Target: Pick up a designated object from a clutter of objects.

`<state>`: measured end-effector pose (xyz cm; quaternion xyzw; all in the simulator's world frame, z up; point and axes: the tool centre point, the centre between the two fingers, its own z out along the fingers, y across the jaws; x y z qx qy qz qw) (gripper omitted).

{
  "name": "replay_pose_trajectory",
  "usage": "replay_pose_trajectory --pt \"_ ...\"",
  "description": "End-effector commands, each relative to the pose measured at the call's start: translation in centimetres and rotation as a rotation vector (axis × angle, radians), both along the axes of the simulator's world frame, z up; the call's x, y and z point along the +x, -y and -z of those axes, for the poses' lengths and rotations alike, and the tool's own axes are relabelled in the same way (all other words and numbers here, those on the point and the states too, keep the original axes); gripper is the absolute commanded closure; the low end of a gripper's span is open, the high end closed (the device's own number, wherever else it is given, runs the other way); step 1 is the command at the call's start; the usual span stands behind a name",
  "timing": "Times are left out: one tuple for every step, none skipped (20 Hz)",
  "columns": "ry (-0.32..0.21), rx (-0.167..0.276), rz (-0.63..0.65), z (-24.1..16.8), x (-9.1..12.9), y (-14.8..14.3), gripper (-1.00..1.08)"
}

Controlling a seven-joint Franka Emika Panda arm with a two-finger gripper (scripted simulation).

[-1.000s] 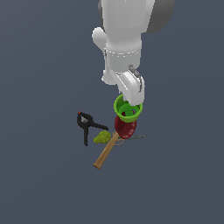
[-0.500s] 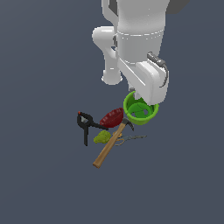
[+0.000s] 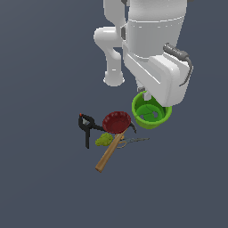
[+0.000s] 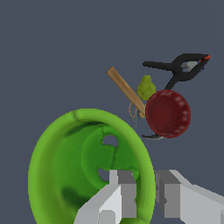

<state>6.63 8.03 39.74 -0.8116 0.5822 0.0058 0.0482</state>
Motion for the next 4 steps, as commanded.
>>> replay_pose_trajectory --pt "0.003 0.000 0.000 -0.41 0.27 -0.13 1.08" --pt "0.003 0.000 0.000 -0.46 0.32 -0.16 1.08" --pt "0.003 0.000 0.000 -0.49 0.34 -0.18 1.08" --pt "0.003 0.000 0.000 -0.50 0.35 -0.18 1.08"
